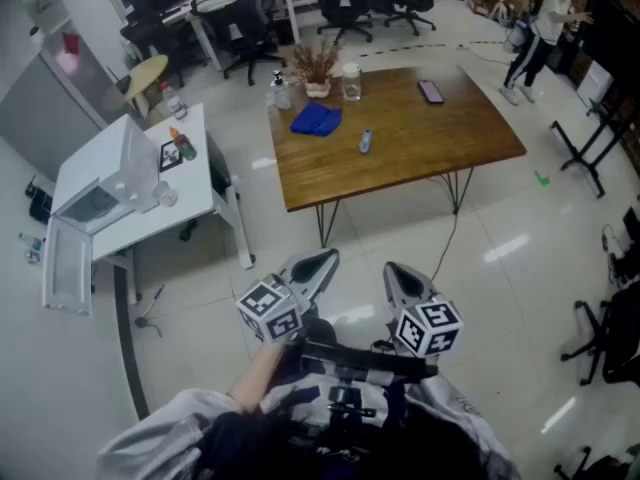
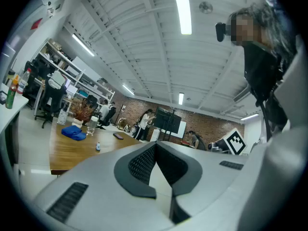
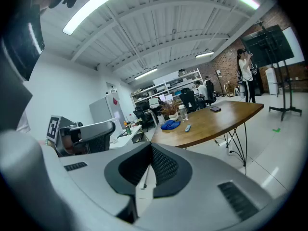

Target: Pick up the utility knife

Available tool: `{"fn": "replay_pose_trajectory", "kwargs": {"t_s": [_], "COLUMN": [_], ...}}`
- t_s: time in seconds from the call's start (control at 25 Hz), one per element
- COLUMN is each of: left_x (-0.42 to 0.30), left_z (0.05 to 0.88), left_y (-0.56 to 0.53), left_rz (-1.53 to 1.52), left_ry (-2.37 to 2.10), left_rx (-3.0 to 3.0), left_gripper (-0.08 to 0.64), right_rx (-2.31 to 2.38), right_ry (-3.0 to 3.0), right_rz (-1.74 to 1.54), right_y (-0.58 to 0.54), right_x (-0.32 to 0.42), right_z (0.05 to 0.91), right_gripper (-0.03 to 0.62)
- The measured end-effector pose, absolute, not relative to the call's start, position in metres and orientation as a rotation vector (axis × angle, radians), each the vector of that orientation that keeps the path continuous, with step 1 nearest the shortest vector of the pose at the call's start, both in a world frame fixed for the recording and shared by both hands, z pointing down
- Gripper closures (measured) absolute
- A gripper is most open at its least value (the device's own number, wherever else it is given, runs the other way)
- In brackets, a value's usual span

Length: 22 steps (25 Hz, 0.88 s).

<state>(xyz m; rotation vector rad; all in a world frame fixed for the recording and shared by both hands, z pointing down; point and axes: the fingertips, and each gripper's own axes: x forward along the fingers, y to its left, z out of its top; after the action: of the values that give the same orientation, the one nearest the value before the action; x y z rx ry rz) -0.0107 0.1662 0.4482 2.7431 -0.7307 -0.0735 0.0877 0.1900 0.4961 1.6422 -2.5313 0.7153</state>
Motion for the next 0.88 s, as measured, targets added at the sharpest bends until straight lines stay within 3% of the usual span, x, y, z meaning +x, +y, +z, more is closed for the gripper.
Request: {"fn": "replay_pose_trajectory", "kwargs": {"t_s": [0.44, 0.88], "left_x": [-0.005, 0.000], "left_z": [0.470, 0.465], "left_y": [0.124, -0.005], "left_rz": [-0.013, 0.020], "left_ry": [-0.806, -0.704], "left_rx": [2.697, 2.770], "left_gripper": [0.558, 0.558], "right_rx": [1.618, 1.728], "right_ry": [-2.541, -2.477], "right_rz": [0.721, 0.746], "right_y": [0.151, 0.038], "right_x": [0.106, 0.104], "right_z": [0.508, 0.504], "right_gripper": [0.588, 0.581]}}
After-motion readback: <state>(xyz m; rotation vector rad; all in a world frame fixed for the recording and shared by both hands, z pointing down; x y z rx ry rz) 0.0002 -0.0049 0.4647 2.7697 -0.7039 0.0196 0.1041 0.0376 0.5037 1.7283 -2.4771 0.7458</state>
